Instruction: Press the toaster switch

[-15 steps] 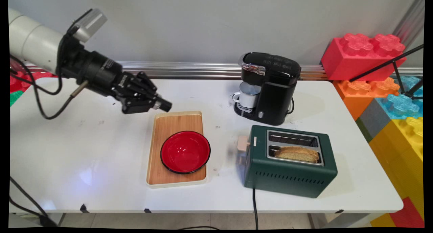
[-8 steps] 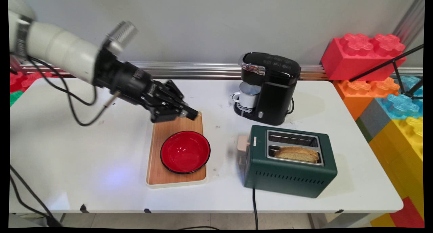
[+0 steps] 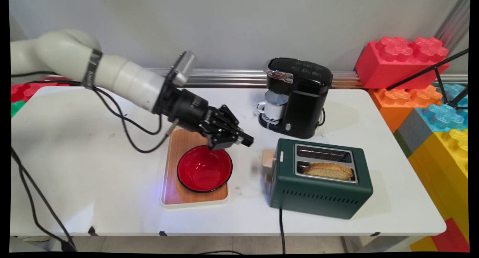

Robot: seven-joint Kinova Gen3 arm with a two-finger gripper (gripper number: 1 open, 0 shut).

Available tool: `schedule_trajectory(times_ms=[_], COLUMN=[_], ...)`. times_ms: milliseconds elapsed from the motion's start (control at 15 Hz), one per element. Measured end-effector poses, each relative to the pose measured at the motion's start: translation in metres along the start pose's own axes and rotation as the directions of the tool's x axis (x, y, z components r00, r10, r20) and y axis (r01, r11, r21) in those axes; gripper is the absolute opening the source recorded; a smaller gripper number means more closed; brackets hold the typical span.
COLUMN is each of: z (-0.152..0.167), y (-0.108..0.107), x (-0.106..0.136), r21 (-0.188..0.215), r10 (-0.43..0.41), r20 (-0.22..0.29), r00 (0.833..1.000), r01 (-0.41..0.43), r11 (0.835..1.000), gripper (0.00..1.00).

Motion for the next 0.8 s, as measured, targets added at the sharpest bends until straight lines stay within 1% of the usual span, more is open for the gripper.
schedule_trajectory(times_ms=[333, 800], z=[0.031, 0.056], y=[-0.009, -0.015], x=[-0.008, -0.019], r21=[-0.014, -0.024], r10=[0.001, -0.008], r20=[-0.015, -0.011], r00=[1.000, 1.000], r01=[-0.001, 0.008], r11=[1.000, 1.000], gripper=[0.00, 0.00])
